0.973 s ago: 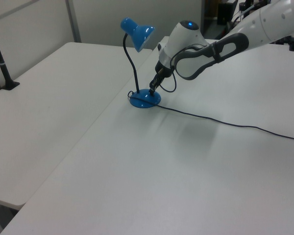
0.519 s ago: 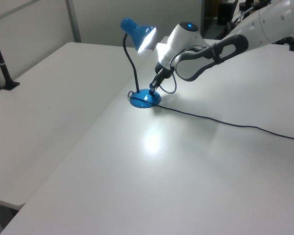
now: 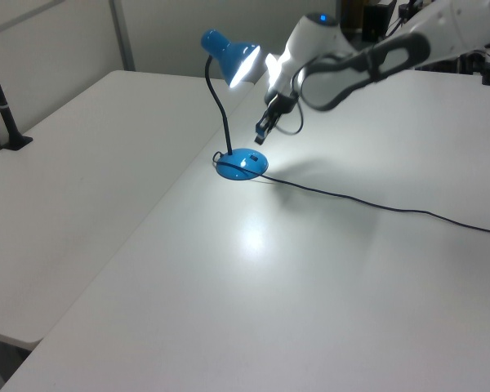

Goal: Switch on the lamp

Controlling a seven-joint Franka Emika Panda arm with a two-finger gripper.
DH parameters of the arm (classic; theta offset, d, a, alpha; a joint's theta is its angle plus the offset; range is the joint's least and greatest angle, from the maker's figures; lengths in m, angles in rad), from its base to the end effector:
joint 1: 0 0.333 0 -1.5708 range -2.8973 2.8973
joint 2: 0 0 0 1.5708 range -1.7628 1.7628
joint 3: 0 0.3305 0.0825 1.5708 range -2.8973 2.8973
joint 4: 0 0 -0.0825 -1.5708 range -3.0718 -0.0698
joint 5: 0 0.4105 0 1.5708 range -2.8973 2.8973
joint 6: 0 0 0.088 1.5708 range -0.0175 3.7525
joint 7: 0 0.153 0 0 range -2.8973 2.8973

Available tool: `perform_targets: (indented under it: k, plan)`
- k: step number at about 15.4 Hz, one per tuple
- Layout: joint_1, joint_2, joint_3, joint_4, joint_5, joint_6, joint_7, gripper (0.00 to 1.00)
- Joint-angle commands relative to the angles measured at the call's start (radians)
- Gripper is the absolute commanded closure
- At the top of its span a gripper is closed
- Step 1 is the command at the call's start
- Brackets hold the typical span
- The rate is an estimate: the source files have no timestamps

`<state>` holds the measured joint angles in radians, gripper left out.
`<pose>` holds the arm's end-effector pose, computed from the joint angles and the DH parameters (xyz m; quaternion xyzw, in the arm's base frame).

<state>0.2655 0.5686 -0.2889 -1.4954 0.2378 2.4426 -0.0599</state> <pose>0.7863 0.0259 0.3502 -0.9792 0.0195 -0.2015 0.0136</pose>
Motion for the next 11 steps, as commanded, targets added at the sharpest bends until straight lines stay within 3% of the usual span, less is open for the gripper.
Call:
perform_targets:
  k: [1, 3, 5, 6, 7, 11]
  plan:
    - [-0.014, -0.266, -0.01, -0.105, -0.108, -0.427, -0.011, 1.0]
    - [-0.018, -0.331, -0.009, -0.105, -0.162, -0.574, -0.009, 0.94]
    - [-0.041, -0.383, -0.01, -0.103, -0.17, -0.681, -0.014, 0.71]
    - [-0.055, -0.407, -0.01, -0.103, -0.176, -0.718, -0.012, 0.45]
    - [-0.066, -0.43, -0.009, -0.103, -0.186, -0.747, -0.012, 0.01]
    - [-0.092, -0.463, -0.009, -0.076, -0.207, -0.764, -0.02, 0.0]
